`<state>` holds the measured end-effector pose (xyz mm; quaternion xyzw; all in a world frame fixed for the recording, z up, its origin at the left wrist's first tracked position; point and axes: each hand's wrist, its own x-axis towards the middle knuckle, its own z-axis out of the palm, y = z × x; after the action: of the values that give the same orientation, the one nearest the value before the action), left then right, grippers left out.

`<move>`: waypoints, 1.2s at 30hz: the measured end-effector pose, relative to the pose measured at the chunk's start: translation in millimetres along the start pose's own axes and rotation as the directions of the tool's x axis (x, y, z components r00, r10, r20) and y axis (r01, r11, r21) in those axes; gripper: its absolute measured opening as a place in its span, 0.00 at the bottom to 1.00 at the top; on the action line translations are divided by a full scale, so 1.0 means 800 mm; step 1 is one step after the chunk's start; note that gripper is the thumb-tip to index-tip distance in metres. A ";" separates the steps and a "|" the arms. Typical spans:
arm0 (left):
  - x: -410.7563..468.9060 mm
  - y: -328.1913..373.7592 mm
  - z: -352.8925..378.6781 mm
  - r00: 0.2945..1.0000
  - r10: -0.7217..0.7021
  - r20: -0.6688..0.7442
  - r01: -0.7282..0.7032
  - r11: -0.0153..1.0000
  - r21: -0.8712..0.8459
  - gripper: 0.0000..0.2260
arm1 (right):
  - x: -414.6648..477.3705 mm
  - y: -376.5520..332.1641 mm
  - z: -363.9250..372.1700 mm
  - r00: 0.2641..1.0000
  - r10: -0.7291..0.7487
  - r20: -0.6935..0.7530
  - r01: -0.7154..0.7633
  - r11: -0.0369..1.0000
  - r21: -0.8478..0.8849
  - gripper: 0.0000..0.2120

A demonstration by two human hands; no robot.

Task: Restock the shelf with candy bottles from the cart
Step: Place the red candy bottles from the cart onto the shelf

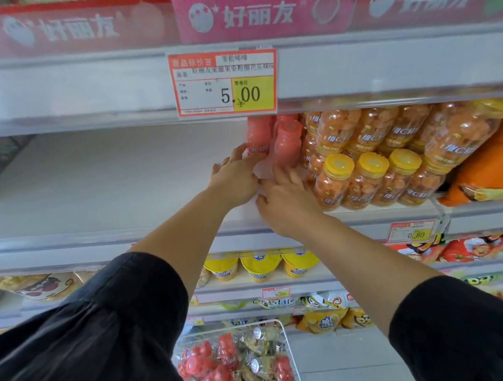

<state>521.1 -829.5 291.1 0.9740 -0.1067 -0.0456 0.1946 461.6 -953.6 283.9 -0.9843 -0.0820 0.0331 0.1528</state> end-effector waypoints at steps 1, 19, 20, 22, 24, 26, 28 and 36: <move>0.002 -0.001 0.000 1.000 0.006 -0.004 -0.006 1.000 0.000 0.30 | 0.000 0.000 -0.001 1.000 0.001 0.010 -0.001 1.000 0.001 0.23; -0.002 -0.006 -0.004 1.000 0.006 -0.003 -0.006 0.998 -0.056 0.30 | -0.003 -0.003 -0.005 0.998 0.024 0.062 -0.023 1.000 -0.021 0.24; -0.008 -0.008 -0.005 1.000 0.006 -0.012 -0.007 0.997 -0.075 0.29 | -0.005 -0.003 -0.006 0.998 0.018 0.061 -0.017 1.000 -0.021 0.24; -0.027 -0.013 -0.009 0.997 0.037 -0.063 -0.044 0.991 -0.122 0.26 | -0.012 -0.005 -0.009 0.999 -0.001 0.042 0.002 1.000 -0.026 0.23; -0.055 -0.018 -0.014 0.985 0.062 -0.160 -0.094 0.975 -0.201 0.23 | -0.027 -0.008 -0.008 0.997 -0.060 -0.047 0.059 0.998 -0.015 0.22; -0.094 -0.022 -0.017 0.963 0.059 -0.263 -0.135 0.951 -0.279 0.20 | -0.052 -0.014 -0.002 0.967 -0.167 -0.193 0.182 0.982 0.060 0.18; -0.143 -0.028 -0.015 0.930 0.080 -0.359 -0.208 0.920 -0.333 0.17 | -0.084 -0.020 0.011 0.903 -0.278 -0.328 0.336 0.932 0.136 0.15; -0.315 -0.124 0.066 0.983 0.082 -0.165 -0.142 0.906 -0.400 0.12 | -0.214 -0.032 0.150 0.978 -0.180 -0.104 0.207 0.883 0.420 0.09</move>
<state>287.5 -702.9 215.8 0.9045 -0.1362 0.0151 0.4039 278.2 -923.5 184.1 -0.9140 -0.1658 0.0046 0.3704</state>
